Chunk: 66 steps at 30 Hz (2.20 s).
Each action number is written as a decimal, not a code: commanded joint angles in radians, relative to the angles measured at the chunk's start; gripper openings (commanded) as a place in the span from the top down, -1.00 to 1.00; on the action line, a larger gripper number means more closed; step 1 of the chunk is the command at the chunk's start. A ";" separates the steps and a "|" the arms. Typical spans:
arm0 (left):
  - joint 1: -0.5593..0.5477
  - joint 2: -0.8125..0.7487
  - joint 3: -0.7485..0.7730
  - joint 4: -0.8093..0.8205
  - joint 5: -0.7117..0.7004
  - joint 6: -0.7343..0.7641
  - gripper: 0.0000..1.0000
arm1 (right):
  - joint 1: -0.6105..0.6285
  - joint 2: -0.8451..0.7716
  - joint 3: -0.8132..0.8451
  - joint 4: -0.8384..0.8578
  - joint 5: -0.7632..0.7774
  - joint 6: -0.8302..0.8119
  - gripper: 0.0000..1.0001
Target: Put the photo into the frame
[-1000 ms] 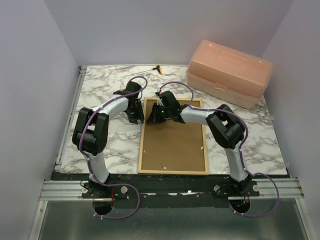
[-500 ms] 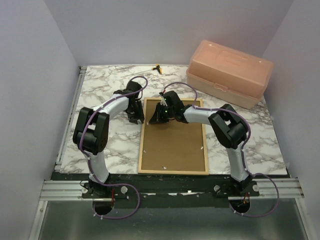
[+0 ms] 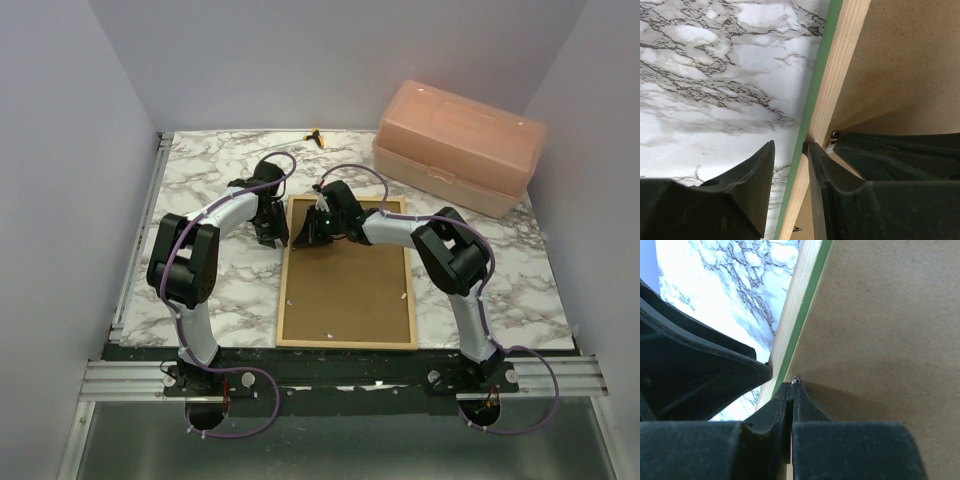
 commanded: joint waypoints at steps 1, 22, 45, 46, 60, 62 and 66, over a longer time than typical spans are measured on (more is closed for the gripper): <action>-0.018 0.025 0.022 -0.013 0.021 0.011 0.28 | 0.033 0.068 0.034 -0.075 0.016 -0.031 0.99; -0.079 0.023 0.053 -0.040 -0.048 0.026 0.07 | -0.021 -0.068 -0.068 -0.037 0.021 0.005 0.99; -0.107 0.120 0.153 -0.182 -0.247 0.005 0.28 | -0.039 -0.055 -0.090 -0.017 -0.018 0.012 0.98; -0.109 0.131 0.164 -0.194 -0.253 0.006 0.28 | -0.040 -0.057 -0.091 -0.017 -0.017 0.010 0.98; -0.150 0.271 0.254 -0.352 -0.313 -0.003 0.46 | -0.043 -0.040 -0.080 -0.033 -0.036 0.007 0.98; -0.150 0.279 0.265 -0.363 -0.318 -0.014 0.56 | -0.041 -0.037 -0.078 -0.033 -0.038 0.005 0.98; -0.151 0.307 0.301 -0.400 -0.328 -0.027 0.79 | -0.041 -0.031 -0.077 -0.031 -0.047 0.006 0.97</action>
